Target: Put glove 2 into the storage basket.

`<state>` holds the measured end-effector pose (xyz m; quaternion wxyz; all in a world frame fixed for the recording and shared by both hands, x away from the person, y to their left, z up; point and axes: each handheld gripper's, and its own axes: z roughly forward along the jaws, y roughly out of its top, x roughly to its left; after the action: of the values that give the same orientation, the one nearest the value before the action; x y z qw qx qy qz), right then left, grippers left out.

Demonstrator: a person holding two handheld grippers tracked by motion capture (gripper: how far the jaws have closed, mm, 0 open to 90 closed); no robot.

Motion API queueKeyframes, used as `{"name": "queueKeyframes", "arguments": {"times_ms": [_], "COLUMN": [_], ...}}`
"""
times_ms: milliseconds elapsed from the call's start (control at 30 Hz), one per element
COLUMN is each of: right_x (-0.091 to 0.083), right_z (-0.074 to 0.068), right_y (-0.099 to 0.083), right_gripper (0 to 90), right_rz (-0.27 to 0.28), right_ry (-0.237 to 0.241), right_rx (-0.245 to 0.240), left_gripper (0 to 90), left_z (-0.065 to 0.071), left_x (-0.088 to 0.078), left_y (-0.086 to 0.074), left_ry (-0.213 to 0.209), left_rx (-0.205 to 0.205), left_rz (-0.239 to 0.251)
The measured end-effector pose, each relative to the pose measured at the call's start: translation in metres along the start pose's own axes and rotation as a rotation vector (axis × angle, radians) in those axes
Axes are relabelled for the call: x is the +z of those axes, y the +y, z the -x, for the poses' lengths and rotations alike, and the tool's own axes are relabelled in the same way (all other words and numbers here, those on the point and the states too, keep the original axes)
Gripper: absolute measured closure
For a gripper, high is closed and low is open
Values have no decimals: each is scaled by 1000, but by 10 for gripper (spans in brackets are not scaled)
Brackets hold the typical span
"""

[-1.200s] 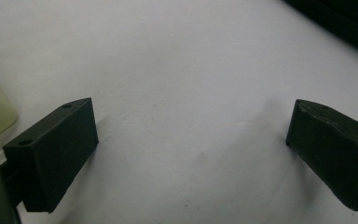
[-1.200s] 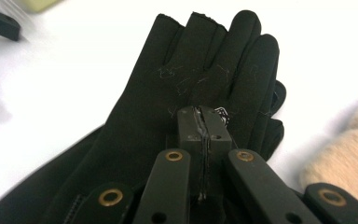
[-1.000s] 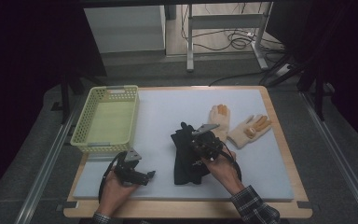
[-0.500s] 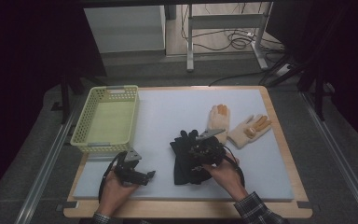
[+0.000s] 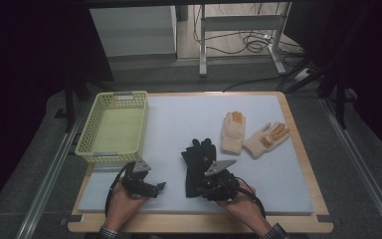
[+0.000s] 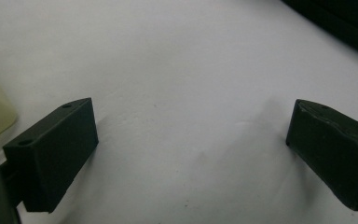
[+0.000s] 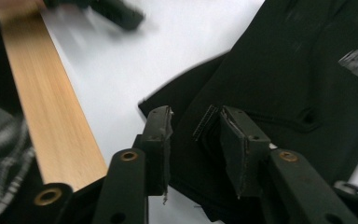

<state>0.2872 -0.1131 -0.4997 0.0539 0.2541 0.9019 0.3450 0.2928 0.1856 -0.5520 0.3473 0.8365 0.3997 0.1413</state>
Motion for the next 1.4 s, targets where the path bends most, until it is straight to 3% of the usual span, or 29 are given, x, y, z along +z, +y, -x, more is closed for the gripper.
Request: {"name": "queueKeyframes", "arguments": {"times_ms": [100, 133, 167, 200, 233, 300, 400, 633, 733, 833, 867, 900, 933, 967, 1000, 1033, 1067, 1100, 1133, 1200, 1300, 1333, 1367, 1400], "right_x": [8, 10, 10, 11, 11, 11, 5, -3, 2, 17, 24, 24, 19, 19, 13, 13, 9, 9, 10, 15, 24, 34, 34, 47], "right_z": [-2, -6, -6, -9, -9, -8, -4, -3, -5, -7, -3, -3, 7, 7, 18, 18, 33, 33, 46, 59, 71, 80, 80, 84], "right_y": [-5, -8, -8, -8, -8, -8, -5, 18, 29, 36, 38, 38, 42, 42, 45, 45, 49, 49, 51, 55, 60, 64, 64, 67], "right_gripper": [636, 757, 757, 843, 843, 872, 888, 889, 887, 876, 831, 831, 785, 785, 764, 764, 753, 753, 753, 743, 703, 633, 633, 567], "right_rz": [-7, -3, -3, -7, -7, -5, 18, 85, 103, 88, 97, 97, 133, 133, 147, 147, 141, 141, 137, 123, 118, 103, 103, 77], "right_ry": [-15, -42, -42, -97, -97, -91, -39, -5, 10, 36, 69, 69, 86, 86, 47, 47, -56, -56, -99, -157, -195, -201, -201, -204], "right_rx": [-24, -45, -45, -71, -71, -54, -2, 27, 21, 19, 49, 49, 96, 96, 108, 108, 90, 90, 106, 102, 115, 122, 122, 127], "left_gripper": [20, 20, 20, 20, 20, 20, 20, 20, 20, 20, 20, 20, 20, 20, 20, 20, 20, 20, 20, 20, 20, 20, 20, 20], "left_z": [0, 0, 0, 0, 0, 0, 0, 0, 0, 0, 0, 0, 0, 0, 0, 0, 0, 0, 0, 0, 0, 0, 0, 0], "left_x": [0, 0, 0, 0, 0, 0, 0, 0, 0, 0, 0, 0, 0, 0, 0, 0, 0, 0, 0, 0, 0, 0, 0, 0], "left_y": [0, 0, 0, 0, 0, 0, 0, 0, 0, 0, 0, 0, 0, 0, 0, 0, 0, 0, 0, 0, 0, 0, 0, 0], "left_ry": [0, 0, 0, 0, 0, 0, 0, 0, -1, 0, -1, -1, 0, 0, 0, 0, 0, 0, 1, 0, -1, -1, -1, -1], "left_rx": [1, 1, 1, 1, 1, 0, 0, -2, -1, -7, -5, -5, -5, -5, 1, 1, 1, 1, 1, 3, 1, 1, 1, 1], "left_rz": [-1, 0, 0, 0, 0, 0, 0, 1, -1, 5, 4, 4, 6, 6, 1, 1, 1, 1, 1, -1, -2, -2, -2, -2]}}
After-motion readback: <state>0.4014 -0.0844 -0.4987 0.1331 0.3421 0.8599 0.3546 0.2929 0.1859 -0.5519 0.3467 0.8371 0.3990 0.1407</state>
